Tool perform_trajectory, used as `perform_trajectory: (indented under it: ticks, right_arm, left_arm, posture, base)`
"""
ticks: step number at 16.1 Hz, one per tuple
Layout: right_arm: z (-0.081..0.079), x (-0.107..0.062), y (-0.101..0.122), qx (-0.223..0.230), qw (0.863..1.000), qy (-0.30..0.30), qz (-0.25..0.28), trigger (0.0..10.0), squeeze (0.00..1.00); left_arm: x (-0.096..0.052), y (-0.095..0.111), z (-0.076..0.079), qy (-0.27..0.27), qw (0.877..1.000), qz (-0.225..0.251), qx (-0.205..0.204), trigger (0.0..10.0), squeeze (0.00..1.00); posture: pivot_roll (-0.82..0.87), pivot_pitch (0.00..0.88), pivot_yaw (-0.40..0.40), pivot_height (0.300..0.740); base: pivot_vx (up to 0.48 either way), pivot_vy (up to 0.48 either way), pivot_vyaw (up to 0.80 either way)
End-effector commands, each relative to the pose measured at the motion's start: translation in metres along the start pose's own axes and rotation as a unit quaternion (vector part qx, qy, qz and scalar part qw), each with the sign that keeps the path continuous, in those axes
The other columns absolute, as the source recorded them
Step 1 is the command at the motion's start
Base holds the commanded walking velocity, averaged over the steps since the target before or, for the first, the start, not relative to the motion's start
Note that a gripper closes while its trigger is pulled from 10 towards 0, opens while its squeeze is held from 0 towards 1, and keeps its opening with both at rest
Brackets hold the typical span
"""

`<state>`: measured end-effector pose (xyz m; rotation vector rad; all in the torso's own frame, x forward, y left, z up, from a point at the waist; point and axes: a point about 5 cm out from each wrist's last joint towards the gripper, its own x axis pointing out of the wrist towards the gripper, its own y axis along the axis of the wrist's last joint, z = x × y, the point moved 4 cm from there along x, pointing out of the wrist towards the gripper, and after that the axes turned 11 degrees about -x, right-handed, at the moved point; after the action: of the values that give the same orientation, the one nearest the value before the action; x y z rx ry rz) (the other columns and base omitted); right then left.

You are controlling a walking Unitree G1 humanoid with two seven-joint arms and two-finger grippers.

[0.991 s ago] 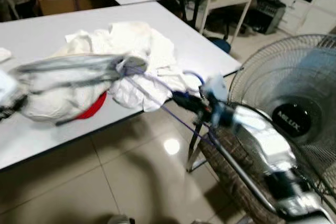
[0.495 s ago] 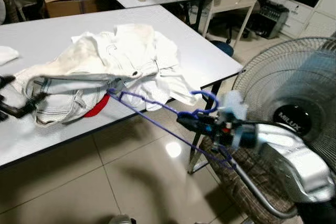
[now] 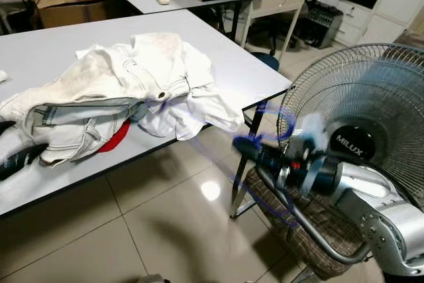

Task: Hang hanger

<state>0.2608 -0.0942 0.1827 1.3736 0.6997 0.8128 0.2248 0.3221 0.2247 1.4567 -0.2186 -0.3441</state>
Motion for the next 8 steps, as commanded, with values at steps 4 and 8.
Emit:
perform_trajectory:
  ticks: [4, 8]
  right_arm:
    - [0.035, -0.002, 0.016, -0.012, 0.985, -0.168, 0.022, 10.0, 0.0]
    - [0.046, -0.007, -0.008, -0.046, 0.969, -0.242, -0.036, 10.0, 0.0]
  left_arm:
    - [0.055, 0.002, 0.054, 0.062, 0.989, 0.132, -0.033, 10.0, 1.0]
    - [0.087, -0.028, 0.095, 0.081, 0.991, 0.1, -0.032, 10.0, 1.0]
  posture:
    - [-0.02, 0.0, -0.062, 0.74]
    - [-0.04, 0.0, -0.049, 0.74]
  base:
    - [0.0, 0.0, 0.0]
    - [0.0, -0.36, 0.2]
